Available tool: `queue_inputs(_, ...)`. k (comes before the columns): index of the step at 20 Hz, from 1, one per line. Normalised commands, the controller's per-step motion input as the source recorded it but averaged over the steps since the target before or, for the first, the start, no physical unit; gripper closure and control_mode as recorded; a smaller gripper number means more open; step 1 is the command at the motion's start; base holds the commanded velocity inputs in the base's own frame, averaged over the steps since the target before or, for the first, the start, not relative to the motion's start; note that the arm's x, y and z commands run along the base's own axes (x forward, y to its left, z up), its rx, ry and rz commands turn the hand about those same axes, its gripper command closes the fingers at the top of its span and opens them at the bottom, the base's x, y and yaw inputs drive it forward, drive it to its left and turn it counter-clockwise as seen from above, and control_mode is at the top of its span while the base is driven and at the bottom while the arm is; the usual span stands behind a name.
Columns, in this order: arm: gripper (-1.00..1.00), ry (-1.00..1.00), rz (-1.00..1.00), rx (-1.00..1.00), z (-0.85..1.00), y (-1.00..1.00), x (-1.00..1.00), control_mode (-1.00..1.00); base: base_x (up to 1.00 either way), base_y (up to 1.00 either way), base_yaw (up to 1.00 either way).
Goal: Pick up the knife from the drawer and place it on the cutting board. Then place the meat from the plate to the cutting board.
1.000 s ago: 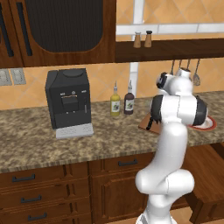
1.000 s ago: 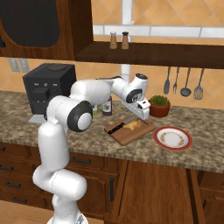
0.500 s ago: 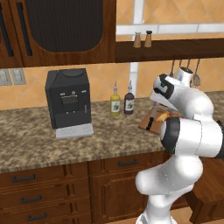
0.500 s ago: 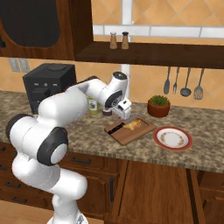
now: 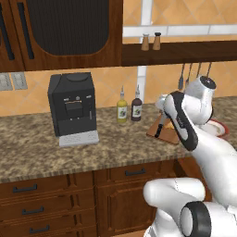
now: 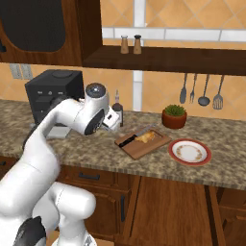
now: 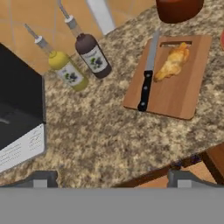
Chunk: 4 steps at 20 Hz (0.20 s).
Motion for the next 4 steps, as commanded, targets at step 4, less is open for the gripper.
queue_inputs(4, -1.00, -0.19, 0.07, 0.00, 0.71, 0.40, -1.00, -1.00, 0.00, 0.00, 0.00)
